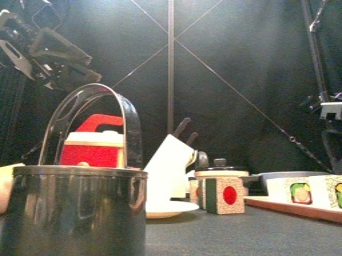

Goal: Grab white sushi roll piece from plate

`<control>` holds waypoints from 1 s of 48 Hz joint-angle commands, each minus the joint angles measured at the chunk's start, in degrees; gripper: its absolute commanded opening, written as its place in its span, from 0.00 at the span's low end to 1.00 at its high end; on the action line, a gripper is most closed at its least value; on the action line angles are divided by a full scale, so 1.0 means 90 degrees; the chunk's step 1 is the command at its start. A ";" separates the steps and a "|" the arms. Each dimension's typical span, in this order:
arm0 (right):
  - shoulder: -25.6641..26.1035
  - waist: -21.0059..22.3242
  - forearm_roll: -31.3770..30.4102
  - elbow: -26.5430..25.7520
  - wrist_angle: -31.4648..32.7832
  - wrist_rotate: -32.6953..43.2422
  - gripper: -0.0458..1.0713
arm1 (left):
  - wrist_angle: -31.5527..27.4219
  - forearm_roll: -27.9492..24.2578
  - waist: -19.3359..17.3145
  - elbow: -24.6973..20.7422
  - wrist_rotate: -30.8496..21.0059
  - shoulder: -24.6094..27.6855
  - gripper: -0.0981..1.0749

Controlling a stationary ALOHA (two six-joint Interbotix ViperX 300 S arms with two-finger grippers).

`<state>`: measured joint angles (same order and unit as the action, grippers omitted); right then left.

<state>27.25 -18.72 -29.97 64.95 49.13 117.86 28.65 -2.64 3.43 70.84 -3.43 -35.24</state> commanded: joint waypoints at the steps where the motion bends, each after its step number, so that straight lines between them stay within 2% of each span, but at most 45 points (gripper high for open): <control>1: 0.0049 0.0020 -0.0020 -0.0137 0.0010 -0.0020 0.93 | 0.0029 0.0010 0.0020 -0.0068 0.0000 0.0010 0.82; 9: 0.0068 0.0010 -0.0078 -0.0449 0.0068 -0.0205 0.93 | 0.0029 0.0010 0.0020 -0.0068 0.0000 0.0010 0.82; 20: -0.0117 0.0010 -0.0117 -0.1201 0.0176 -0.0654 0.93 | 0.0039 0.0010 0.0020 -0.0068 0.0000 0.0010 0.82; 38: -0.1807 -0.0127 -0.0205 -0.2539 -0.0371 -0.0645 0.93 | 0.0029 0.0010 0.0020 -0.0068 -0.0010 0.0020 0.82; 48: -0.2441 -0.0127 -0.0137 -0.2832 -0.0693 -0.0615 0.93 | 0.0029 0.0029 0.0020 -0.0049 -0.0010 0.0020 0.82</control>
<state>5.27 -19.86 -31.38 40.87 42.98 112.59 28.74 -2.55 3.43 71.02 -3.52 -35.16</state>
